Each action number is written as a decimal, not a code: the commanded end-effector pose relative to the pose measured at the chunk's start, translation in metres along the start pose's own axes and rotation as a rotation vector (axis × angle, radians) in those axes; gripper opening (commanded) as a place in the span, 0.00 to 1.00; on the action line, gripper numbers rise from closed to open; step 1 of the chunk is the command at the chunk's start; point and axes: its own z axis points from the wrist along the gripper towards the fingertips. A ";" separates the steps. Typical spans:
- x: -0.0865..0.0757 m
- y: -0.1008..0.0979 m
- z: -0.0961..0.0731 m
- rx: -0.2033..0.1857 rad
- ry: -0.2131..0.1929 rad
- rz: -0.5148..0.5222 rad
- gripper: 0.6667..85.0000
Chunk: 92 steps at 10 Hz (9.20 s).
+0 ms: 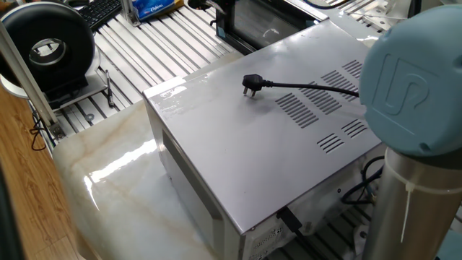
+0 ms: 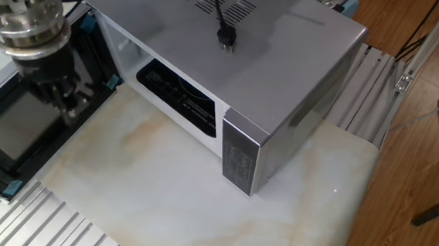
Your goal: Close the microwave door
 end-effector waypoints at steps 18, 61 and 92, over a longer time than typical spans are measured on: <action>0.018 0.001 -0.108 0.115 0.095 0.202 0.00; -0.004 -0.048 -0.021 0.054 0.065 0.086 0.00; 0.086 0.109 -0.040 0.034 0.236 0.417 0.00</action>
